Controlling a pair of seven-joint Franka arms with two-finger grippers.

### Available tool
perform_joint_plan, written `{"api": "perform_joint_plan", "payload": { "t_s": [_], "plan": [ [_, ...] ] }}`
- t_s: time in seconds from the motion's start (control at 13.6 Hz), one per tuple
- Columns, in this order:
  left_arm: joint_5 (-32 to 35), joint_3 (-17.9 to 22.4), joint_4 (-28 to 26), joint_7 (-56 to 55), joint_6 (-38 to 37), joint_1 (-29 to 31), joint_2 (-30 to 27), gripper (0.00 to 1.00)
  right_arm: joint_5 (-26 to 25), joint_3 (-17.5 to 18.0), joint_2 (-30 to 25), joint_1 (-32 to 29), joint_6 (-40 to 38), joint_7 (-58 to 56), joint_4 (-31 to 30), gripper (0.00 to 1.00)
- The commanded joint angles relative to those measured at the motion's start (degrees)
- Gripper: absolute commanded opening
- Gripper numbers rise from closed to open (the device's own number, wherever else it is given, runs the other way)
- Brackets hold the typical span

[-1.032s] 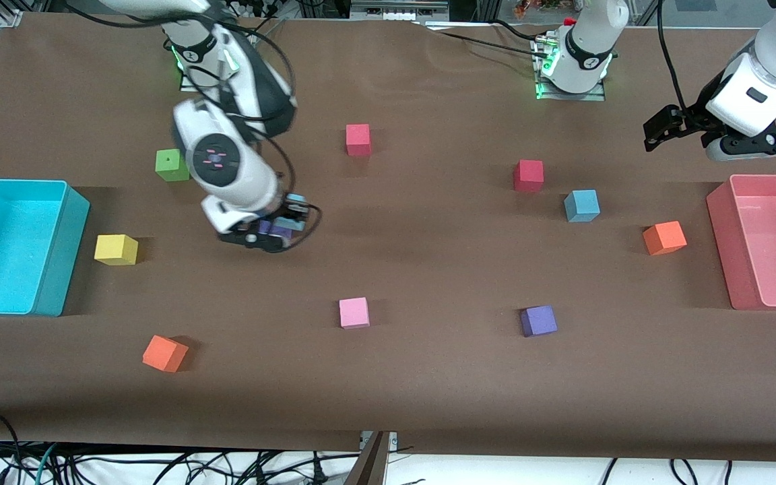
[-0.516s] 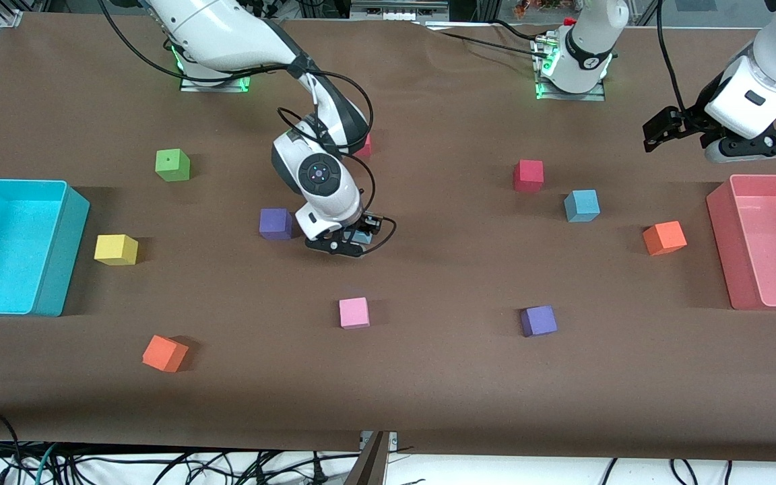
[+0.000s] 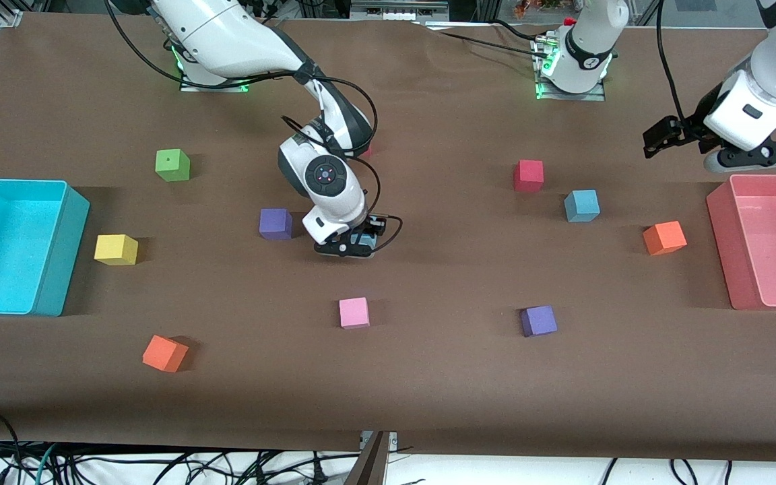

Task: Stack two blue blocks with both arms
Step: 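Carry the cyan cube to the table middle and lower it with the right gripper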

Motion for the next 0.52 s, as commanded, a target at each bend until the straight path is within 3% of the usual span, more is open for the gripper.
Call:
{"api": "perform_joint_plan", "payload": {
  "t_s": [0.0, 0.44],
  "plan": [
    [-0.93, -0.11, -1.65, 0.77, 2.45, 1.5, 1.44, 1.0, -0.94, -0.56, 0.49, 0.63, 0.02, -2.76, 1.59, 1.0],
    [-1.02, -0.11, -4.73, 0.77, 5.18, 1.94, 1.71, 1.0, -0.24, -0.64, -6.61, -0.42, -2.08, -5.06, 1.59, 1.0]
  ]
}}
